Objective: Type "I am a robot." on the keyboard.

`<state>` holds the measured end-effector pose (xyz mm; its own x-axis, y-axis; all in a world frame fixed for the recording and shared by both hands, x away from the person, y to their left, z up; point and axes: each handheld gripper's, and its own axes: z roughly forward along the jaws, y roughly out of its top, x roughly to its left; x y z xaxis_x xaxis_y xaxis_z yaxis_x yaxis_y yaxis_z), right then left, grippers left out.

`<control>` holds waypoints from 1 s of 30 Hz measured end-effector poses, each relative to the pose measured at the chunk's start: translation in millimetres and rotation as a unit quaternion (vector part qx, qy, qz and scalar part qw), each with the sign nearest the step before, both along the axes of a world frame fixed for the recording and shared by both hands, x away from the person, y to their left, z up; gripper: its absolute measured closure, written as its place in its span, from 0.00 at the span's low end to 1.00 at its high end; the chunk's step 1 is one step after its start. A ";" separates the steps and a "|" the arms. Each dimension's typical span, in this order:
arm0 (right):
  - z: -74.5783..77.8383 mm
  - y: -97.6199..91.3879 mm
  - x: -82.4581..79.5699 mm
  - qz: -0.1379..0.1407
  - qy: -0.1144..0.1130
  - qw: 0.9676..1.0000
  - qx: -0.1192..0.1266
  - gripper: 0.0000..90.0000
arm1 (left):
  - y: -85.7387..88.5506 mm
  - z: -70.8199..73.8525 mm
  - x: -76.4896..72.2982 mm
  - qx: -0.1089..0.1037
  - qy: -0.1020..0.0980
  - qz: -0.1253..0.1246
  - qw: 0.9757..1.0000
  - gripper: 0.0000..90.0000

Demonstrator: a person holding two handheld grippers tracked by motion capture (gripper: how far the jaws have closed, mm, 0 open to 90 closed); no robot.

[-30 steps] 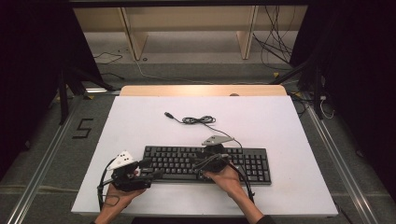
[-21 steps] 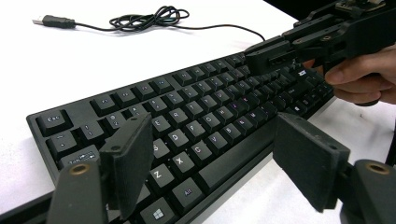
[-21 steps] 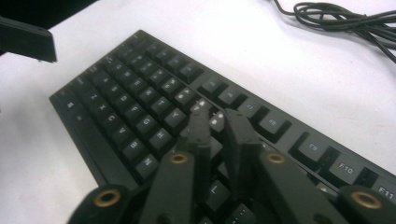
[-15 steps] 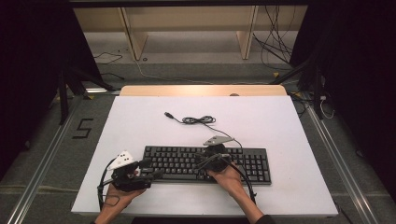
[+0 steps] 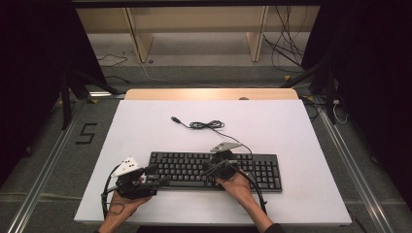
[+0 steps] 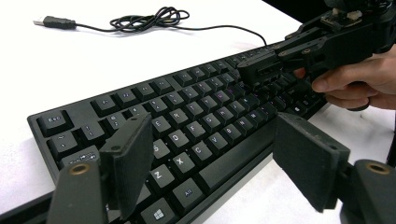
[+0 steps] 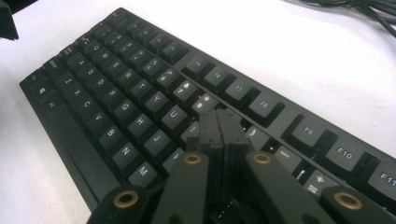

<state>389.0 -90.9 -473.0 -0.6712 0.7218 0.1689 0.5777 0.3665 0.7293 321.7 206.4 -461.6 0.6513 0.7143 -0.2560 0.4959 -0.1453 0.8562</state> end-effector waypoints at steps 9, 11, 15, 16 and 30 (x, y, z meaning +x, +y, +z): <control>-2.2 1.1 0.4 0.001 0.004 1.000 -0.003 1.00 | -0.1 0.1 -0.2 0.000 0.000 0.000 1.000 0.32; -3.0 1.5 0.5 0.001 0.004 1.000 -0.004 1.00 | -0.1 0.1 -0.2 0.000 0.000 0.000 1.000 0.32; -3.2 1.4 0.8 0.001 0.004 1.000 -0.004 1.00 | -0.1 0.1 -0.2 0.000 0.000 0.000 1.000 0.32; -3.3 1.2 0.8 0.000 0.005 1.000 -0.004 1.00 | -0.1 0.1 -0.1 0.000 0.000 0.000 1.000 0.32; -5.4 2.4 1.1 0.000 0.006 1.000 -0.011 1.00 | -0.3 0.1 -0.2 0.001 0.000 0.000 1.000 0.32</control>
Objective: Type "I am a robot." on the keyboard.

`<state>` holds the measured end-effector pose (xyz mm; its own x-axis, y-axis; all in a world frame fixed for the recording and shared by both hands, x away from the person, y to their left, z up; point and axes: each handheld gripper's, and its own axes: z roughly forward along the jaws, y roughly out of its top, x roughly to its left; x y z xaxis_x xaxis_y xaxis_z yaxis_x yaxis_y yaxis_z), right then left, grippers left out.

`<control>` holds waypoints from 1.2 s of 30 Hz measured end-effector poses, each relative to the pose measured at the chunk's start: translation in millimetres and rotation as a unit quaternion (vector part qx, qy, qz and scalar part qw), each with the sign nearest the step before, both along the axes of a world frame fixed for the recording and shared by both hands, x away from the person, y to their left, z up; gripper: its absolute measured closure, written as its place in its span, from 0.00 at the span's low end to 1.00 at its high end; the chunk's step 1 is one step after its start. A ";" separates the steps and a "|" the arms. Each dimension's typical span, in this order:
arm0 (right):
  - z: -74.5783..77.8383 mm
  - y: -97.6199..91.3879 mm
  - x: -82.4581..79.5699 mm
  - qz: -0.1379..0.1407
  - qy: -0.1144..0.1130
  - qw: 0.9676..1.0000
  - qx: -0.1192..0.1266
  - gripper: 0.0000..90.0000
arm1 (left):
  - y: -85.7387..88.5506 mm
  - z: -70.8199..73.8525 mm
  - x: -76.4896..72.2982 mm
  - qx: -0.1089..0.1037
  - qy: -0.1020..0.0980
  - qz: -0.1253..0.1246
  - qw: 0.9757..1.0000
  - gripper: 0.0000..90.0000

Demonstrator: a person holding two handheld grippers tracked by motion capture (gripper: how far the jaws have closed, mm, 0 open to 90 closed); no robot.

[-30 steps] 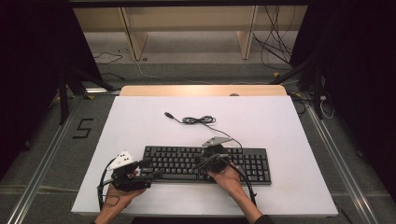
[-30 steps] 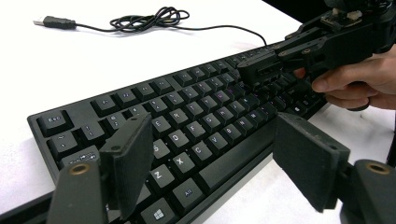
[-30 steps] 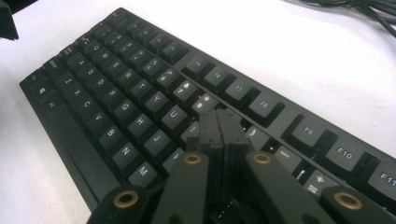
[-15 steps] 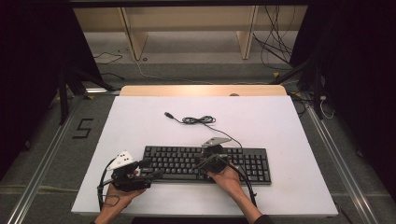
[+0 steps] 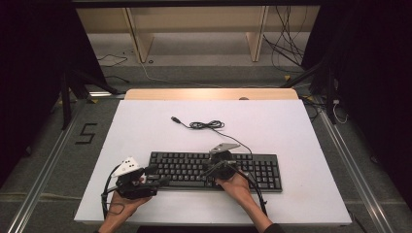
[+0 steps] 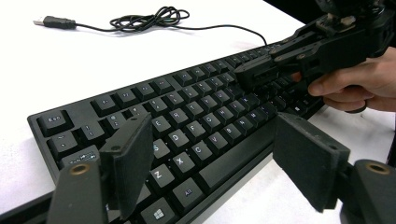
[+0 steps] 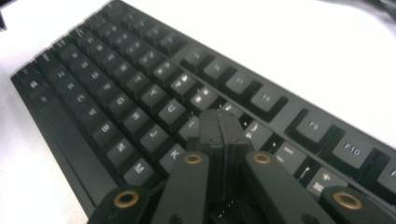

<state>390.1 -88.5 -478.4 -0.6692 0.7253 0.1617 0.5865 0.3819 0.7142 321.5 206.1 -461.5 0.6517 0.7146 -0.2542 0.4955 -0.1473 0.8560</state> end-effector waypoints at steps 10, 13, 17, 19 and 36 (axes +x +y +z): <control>0.3 1.1 -1.9 -0.008 -0.002 1.000 -0.002 1.00 | -0.2 -0.4 0.3 0.000 0.001 0.000 1.000 0.32; 2.9 -2.3 -1.0 -0.014 0.004 1.000 0.015 1.00 | 0.4 -0.4 0.4 0.000 0.000 0.002 1.000 0.32; 8.1 -7.3 -0.7 -0.019 -0.003 0.999 0.029 0.98 | 0.5 -0.4 0.5 -0.002 0.001 0.004 1.000 0.32; 9.8 -8.9 -1.1 -0.018 -0.003 0.999 0.037 0.96 | 0.5 -0.3 0.8 -0.001 0.001 0.004 1.000 0.32; 16.3 -15.2 -14.7 0.009 -0.006 0.998 0.064 0.70 | 0.2 -1.4 12.0 -0.004 0.016 0.020 1.000 0.44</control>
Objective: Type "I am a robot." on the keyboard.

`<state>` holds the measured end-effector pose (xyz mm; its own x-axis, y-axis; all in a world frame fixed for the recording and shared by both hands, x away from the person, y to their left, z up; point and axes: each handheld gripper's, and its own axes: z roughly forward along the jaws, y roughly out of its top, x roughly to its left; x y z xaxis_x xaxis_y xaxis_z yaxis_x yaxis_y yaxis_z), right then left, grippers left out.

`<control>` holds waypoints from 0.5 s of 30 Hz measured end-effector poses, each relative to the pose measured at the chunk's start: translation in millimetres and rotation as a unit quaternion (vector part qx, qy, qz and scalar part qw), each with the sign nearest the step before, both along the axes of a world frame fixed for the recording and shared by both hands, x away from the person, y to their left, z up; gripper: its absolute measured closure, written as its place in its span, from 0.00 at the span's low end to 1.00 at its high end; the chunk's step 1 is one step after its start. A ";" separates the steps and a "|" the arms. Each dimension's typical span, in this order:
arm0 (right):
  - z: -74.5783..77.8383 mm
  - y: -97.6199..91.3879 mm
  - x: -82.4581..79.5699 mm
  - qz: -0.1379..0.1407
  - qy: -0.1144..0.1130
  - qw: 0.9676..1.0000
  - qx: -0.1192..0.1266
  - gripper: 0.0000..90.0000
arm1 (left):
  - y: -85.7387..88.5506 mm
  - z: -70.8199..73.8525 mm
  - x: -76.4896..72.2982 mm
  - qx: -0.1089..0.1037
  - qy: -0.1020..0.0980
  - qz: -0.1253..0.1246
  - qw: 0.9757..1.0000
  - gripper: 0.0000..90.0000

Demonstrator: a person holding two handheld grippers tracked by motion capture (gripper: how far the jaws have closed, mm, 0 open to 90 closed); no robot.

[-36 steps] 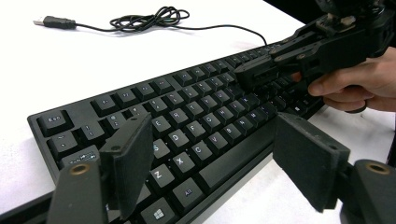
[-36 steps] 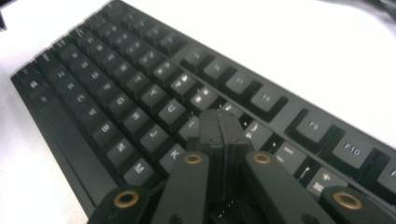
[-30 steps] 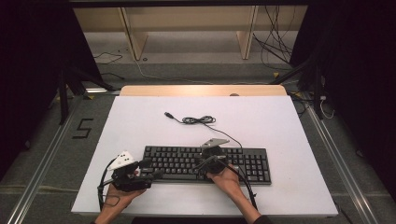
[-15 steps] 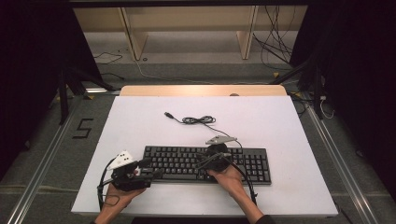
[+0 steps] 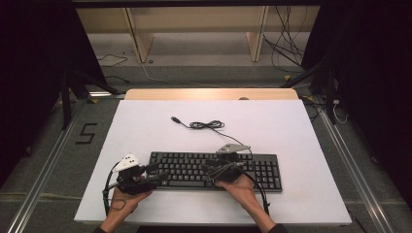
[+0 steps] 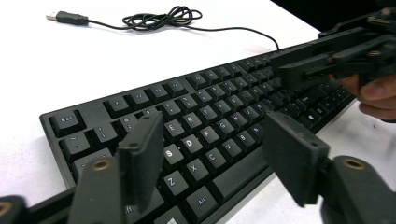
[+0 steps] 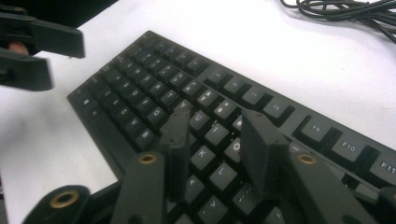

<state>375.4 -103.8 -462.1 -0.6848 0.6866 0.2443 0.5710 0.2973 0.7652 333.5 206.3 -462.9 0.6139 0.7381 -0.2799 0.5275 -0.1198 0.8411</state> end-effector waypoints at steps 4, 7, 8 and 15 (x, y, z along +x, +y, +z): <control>1.1 -5.7 -4.1 0.004 -0.002 1.000 0.006 0.66 | -3.5 0.9 4.2 0.000 0.002 0.001 1.000 0.51; 1.5 -10.1 -7.4 0.008 -0.005 1.000 0.008 0.63 | -6.6 1.5 7.0 0.004 0.002 -0.003 1.000 0.58; 1.7 -11.4 -8.6 0.008 -0.004 1.000 0.009 0.62 | -7.8 1.5 8.0 0.004 0.002 -0.005 1.000 0.61; 3.3 -17.1 -16.5 0.011 -0.011 1.000 0.014 0.54 | -19.6 1.8 15.4 0.022 0.001 -0.019 1.000 0.74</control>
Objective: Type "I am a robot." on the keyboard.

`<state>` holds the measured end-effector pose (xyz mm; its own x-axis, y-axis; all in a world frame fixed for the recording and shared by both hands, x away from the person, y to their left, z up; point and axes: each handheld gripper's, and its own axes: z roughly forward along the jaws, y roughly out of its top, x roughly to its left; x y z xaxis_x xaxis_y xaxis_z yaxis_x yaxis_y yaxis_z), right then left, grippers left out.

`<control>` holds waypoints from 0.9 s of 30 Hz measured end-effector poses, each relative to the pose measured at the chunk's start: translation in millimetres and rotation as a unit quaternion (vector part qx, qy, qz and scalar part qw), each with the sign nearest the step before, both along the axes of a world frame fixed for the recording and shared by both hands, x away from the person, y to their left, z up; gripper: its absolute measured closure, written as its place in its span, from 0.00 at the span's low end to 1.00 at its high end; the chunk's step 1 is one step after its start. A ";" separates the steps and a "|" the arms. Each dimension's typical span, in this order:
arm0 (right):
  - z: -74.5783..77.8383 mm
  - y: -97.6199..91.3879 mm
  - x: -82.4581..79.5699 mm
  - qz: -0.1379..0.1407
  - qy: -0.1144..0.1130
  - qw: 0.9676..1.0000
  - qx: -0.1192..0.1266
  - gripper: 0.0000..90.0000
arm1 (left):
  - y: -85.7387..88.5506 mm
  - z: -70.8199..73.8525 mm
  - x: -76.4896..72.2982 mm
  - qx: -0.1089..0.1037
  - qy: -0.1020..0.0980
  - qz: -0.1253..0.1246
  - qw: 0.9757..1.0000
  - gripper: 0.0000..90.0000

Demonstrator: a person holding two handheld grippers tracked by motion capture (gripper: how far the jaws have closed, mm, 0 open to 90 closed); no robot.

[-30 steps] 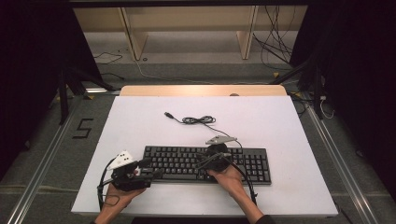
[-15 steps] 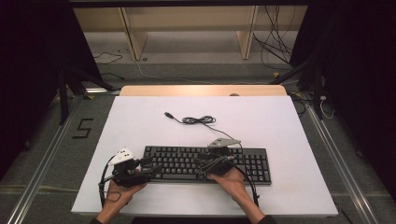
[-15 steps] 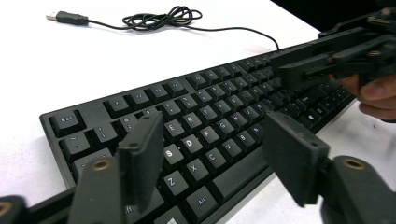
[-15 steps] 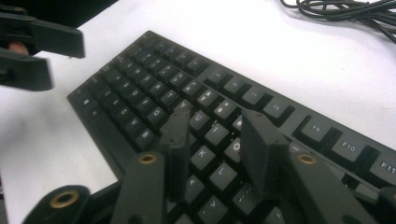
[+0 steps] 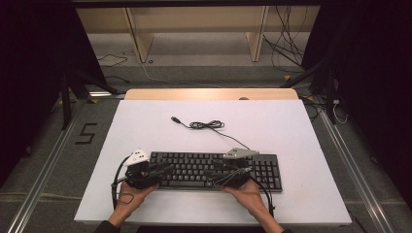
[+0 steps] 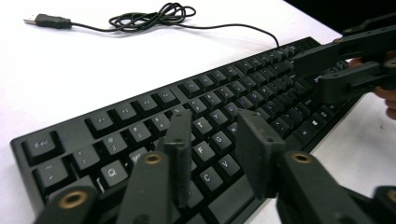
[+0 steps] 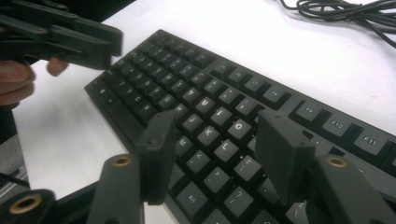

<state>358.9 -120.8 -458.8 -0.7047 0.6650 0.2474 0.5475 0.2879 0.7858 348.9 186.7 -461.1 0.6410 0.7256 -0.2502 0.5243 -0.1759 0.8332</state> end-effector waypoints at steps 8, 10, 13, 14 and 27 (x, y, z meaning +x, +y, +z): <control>1.3 -3.9 -7.9 0.007 -0.007 1.000 0.007 0.51 | -8.0 -2.0 10.9 0.011 0.002 -0.005 1.000 0.89; 1.8 -5.9 -9.7 0.006 -0.011 1.000 0.006 0.51 | -9.9 -2.5 13.6 0.013 0.005 -0.007 1.000 0.92; 2.8 -9.6 -11.5 0.004 -0.012 1.000 0.009 0.49 | -15.2 -3.5 17.7 0.016 0.010 -0.013 1.000 0.97; 2.9 -10.7 -12.2 0.002 -0.012 1.000 0.008 0.48 | -18.2 -4.2 19.5 0.021 0.010 -0.016 1.000 0.98; 5.7 -18.5 -21.5 0.001 -0.022 1.000 0.019 0.44 | -34.4 -11.3 32.7 0.043 0.028 -0.021 0.998 0.99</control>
